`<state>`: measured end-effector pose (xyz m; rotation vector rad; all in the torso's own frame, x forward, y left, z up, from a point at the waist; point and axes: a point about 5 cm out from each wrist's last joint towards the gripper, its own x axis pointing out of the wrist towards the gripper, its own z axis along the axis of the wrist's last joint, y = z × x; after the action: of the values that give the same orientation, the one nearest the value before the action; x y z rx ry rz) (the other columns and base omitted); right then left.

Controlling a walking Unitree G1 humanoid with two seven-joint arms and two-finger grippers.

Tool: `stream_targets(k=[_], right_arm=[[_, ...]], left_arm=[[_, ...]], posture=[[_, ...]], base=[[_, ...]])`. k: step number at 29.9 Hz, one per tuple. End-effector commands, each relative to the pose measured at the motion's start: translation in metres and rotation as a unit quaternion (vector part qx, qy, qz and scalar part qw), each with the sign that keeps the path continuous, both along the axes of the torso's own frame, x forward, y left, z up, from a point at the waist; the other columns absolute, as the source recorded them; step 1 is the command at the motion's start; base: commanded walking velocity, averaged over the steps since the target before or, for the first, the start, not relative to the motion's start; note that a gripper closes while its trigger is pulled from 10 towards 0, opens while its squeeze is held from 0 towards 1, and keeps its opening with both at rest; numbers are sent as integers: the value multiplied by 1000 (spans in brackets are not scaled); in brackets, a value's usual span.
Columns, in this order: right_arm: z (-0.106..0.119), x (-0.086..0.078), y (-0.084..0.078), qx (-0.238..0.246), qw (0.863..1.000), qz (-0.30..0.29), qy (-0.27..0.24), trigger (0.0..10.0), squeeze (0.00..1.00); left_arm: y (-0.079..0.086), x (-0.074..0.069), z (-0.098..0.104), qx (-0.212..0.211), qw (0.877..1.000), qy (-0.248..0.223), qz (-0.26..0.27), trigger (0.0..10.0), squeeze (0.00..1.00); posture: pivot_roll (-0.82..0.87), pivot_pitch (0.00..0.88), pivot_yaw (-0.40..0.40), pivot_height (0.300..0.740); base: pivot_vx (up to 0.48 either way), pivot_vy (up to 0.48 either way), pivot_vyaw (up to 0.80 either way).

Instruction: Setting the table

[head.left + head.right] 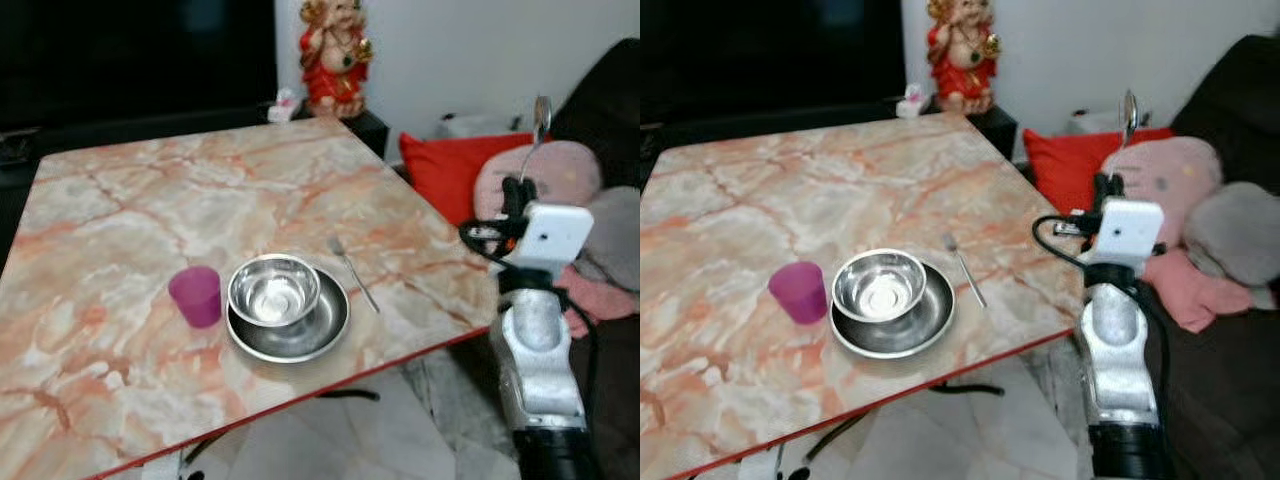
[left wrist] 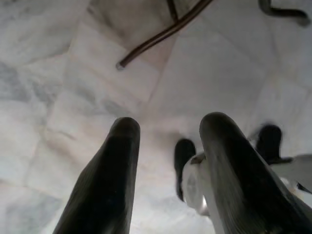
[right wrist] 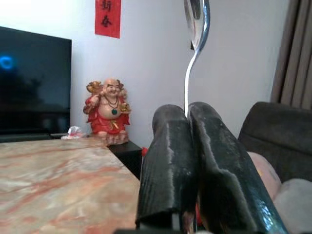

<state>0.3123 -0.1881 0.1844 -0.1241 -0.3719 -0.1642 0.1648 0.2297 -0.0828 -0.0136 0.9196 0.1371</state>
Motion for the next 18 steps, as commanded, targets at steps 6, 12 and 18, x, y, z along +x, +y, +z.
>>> stream_targets(k=[6, 12, 18], right_arm=[[5, 1, -4, -2, 1000, -2, -6, 10000, 0], [4, 2, -10, 16, 1000, -16, -2, 10000, 0], [0, 2, -17, 49, 998, -25, 14, 10000, 0]], left_arm=[[-12, -4, -5, -10, 1000, 15, 0, 10000, 0], [-11, -3, -5, -6, 1000, 15, 2, 10000, 0], [-10, -4, -4, -2, 1000, 16, 2, 10000, 0]], posture=[[30, 0, 0, 740], [30, 0, 0, 740], [29, 0, 0, 740]], base=[[0, 0, 0], [0, 0, 0], [0, 0, 0]])
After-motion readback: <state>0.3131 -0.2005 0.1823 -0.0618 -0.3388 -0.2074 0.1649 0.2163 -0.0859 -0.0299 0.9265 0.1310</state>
